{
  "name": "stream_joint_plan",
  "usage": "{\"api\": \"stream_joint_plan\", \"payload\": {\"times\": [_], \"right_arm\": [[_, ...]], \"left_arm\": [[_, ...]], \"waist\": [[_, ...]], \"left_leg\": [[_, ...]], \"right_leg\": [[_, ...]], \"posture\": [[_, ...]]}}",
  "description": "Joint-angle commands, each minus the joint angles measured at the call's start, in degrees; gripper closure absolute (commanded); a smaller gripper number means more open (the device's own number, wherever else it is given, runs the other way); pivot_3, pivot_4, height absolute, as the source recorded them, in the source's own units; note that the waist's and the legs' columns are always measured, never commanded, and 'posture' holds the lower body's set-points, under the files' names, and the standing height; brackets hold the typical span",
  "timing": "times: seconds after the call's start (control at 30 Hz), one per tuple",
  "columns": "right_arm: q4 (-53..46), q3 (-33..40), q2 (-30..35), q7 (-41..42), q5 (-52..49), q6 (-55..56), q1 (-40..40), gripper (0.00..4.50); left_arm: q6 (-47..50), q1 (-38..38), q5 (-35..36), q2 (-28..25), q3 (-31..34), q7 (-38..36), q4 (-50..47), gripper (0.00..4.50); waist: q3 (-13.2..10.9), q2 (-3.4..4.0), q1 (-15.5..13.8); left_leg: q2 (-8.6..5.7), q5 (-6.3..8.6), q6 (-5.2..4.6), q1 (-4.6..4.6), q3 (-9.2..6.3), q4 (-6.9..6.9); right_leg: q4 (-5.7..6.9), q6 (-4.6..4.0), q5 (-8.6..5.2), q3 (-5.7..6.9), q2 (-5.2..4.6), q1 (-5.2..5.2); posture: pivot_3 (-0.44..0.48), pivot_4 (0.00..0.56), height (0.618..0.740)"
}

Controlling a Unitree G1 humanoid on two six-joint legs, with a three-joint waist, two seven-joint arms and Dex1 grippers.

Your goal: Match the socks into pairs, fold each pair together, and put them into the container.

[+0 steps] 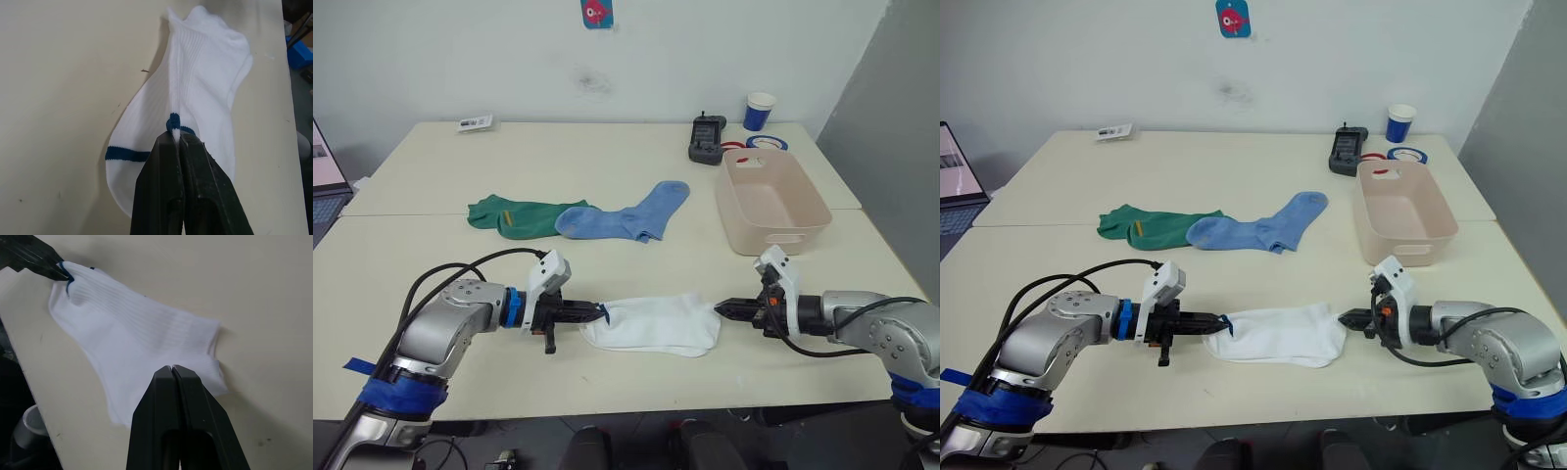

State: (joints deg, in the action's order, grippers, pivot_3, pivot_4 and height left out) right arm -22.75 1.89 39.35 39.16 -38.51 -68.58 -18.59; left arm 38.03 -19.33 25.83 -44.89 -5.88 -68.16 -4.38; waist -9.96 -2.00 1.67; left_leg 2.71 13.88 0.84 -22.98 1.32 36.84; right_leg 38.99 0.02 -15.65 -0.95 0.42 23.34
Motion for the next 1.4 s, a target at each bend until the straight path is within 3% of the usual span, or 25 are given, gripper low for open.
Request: {"api": "stream_joint_plan", "payload": {"times": [0.03,0.2,0.67,0.77,0.9,1.2,1.4], "right_arm": [[1.62,-0.55,0.05,-0.43,2.16,3.91,-0.46,4.05],[5.0,-3.12,-0.01,0.21,4.19,6.05,-0.93,2.41],[5.75,-3.27,-1.41,1.43,1.4,2.96,-1.53,2.41],[6.15,-3.61,-1.38,1.49,1.57,3.48,-1.57,3.02],[6.04,-2.79,-1.91,0.83,1.09,3.2,-2.1,4.44],[-0.94,2.79,-2.37,-0.45,-6.25,-3.56,-1.61,4.48],[-9.5,9.2,-5.78,-4.75,-15.92,-13.93,0.55,4.48]], "left_arm": [[-0.92,-0.81,-0.06,-0.01,0.15,-0.36,-0.64,4.5],[-1.87,-0.64,-0.79,-0.36,-0.72,-0.91,-0.31,4.5],[-1.61,0.13,-0.62,-0.48,-0.61,-0.62,-1.33,4.5],[-1.65,0.06,-0.69,-0.31,-0.64,-0.43,-1.27,4.5],[-1.69,0.07,-0.71,-0.3,-0.64,-0.35,-1.28,4.5],[1.07,0.27,2.18,-2.23,1.03,-2.41,-3.0,4.5],[8.27,-5.77,7.22,-5.45,3.26,-5.58,-0.61,4.5]], "waist": [[0.0,0.0,-0.01],[0.0,0.0,0.0],[0.0,0.0,-0.01],[0.0,0.0,-0.01],[0.0,0.0,0.0],[0.0,0.0,0.01],[0.0,0.0,-0.01]], "left_leg": [[0.0,0.0,0.0,-0.01,0.01,0.0],[0.0,0.0,0.0,0.0,0.02,0.0],[0.02,0.0,0.0,-0.01,0.0,0.0],[0.02,0.0,0.0,0.0,0.0,0.0],[0.01,0.0,0.0,-0.01,0.01,0.0],[0.03,0.0,0.0,-0.01,-0.02,0.0],[0.02,0.0,0.0,-0.01,-0.15,-0.01]], "right_leg": [[0.0,0.0,0.0,0.01,0.0,0.0],[0.0,0.0,0.0,0.01,0.0,0.0],[0.0,0.0,0.0,0.01,0.0,0.0],[0.0,0.0,0.0,0.01,0.0,0.0],[0.0,0.0,0.0,0.01,0.0,0.0],[0.01,0.0,0.0,0.0,0.0,0.0],[0.01,0.0,0.0,0.09,0.02,-0.01]], "posture": [[0.0,0.15,0.74],[0.0,0.15,0.74],[0.0,0.15,0.74],[0.0,0.15,0.74],[0.0,0.15,0.74],[0.0,0.15,0.74],[0.0,0.15,0.74]]}}
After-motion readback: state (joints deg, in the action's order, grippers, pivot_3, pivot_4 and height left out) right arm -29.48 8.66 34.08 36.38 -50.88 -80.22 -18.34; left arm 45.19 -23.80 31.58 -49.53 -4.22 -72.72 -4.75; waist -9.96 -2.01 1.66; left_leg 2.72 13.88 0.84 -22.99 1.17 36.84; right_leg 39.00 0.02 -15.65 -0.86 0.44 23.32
